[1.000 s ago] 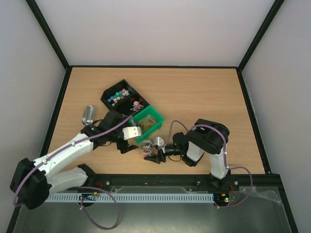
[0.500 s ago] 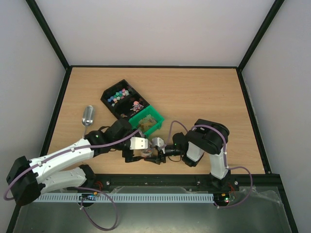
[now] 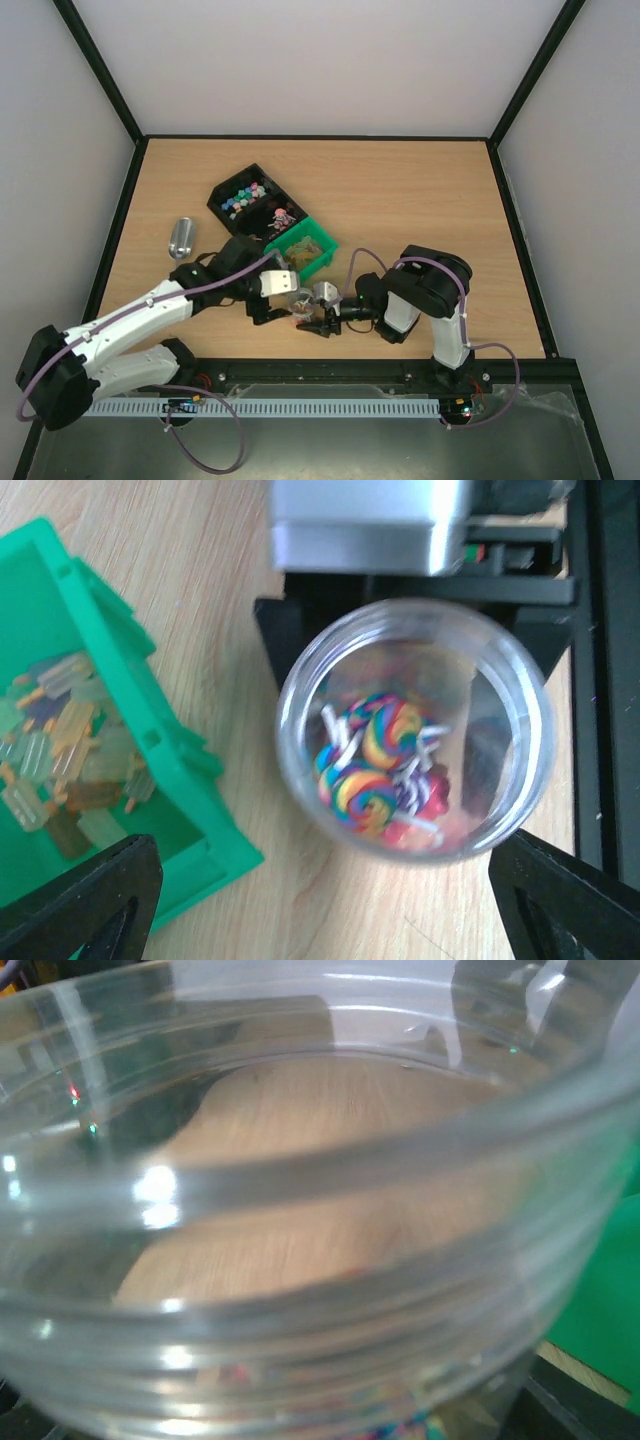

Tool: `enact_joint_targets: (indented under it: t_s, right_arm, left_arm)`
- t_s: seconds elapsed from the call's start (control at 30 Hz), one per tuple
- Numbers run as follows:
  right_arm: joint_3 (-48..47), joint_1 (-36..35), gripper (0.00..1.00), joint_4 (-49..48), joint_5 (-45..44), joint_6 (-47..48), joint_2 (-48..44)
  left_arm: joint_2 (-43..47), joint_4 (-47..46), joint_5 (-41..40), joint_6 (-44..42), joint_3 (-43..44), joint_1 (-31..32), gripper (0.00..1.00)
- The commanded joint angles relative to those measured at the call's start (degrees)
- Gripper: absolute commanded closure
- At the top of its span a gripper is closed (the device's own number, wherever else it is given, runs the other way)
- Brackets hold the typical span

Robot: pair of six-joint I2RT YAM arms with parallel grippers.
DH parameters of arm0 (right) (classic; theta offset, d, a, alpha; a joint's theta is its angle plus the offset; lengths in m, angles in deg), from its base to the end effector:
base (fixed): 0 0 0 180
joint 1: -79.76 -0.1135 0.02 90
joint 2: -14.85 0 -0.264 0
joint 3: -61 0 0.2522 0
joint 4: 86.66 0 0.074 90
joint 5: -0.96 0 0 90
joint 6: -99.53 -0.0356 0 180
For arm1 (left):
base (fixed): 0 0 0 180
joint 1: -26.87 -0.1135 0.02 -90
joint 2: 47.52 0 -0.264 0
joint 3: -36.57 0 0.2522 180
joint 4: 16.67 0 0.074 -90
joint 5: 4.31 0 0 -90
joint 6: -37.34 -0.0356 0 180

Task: Pack the candies

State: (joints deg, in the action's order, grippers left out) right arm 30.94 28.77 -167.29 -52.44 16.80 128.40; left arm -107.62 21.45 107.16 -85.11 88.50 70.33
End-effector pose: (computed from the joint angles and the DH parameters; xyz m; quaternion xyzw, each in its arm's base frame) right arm 0.1450 0.2127 0.0998 -0.5239 0.4955 0.4548 0.5226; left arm 0.1450 -0.1553 0.2291 0.6155 0.6764 -0.2072 0.3475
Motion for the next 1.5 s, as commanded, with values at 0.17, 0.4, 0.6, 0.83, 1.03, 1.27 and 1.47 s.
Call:
enact_joint_targets:
  t_s: [0.17, 0.4, 0.6, 0.83, 1.03, 1.27, 1.47]
  right_arm:
    - [1.28, -1.22, 0.45, -14.42, 2.43, 3.37, -0.12]
    - [0.92, -1.16, 0.45, -14.45, 2.43, 2.89, 0.11]
    - [1.21, -1.19, 0.45, -14.39, 2.76, 3.46, -0.14]
    - [1.74, -1.19, 0.46, -14.51, 3.60, 4.41, -0.10]
    - [1.63, -1.23, 0.47, -14.50, 3.68, 4.22, -0.10]
    - [1.40, -1.23, 0.47, -14.43, 2.58, 3.40, -0.01]
    - [1.16, -1.24, 0.47, -14.43, 2.64, 3.15, 0.08]
  left_arm:
    - [0.83, 4.74, 1.58, -8.76, -0.27, -4.38, 0.06]
    - [1.57, -0.77, -1.89, -0.99, -0.67, 6.40, 0.01]
    - [-1.16, -4.77, -4.57, 3.51, 1.01, 6.48, 0.01]
    - [-0.57, -0.95, -1.03, 0.70, 0.38, -0.82, 0.06]
    - [-0.26, 0.70, 0.93, -2.27, -0.09, -7.69, 0.08]
    - [3.29, 4.91, 3.50, -5.31, -0.60, -0.07, 0.01]
    - [1.46, -1.34, -0.87, 2.17, -0.11, 6.45, 0.01]
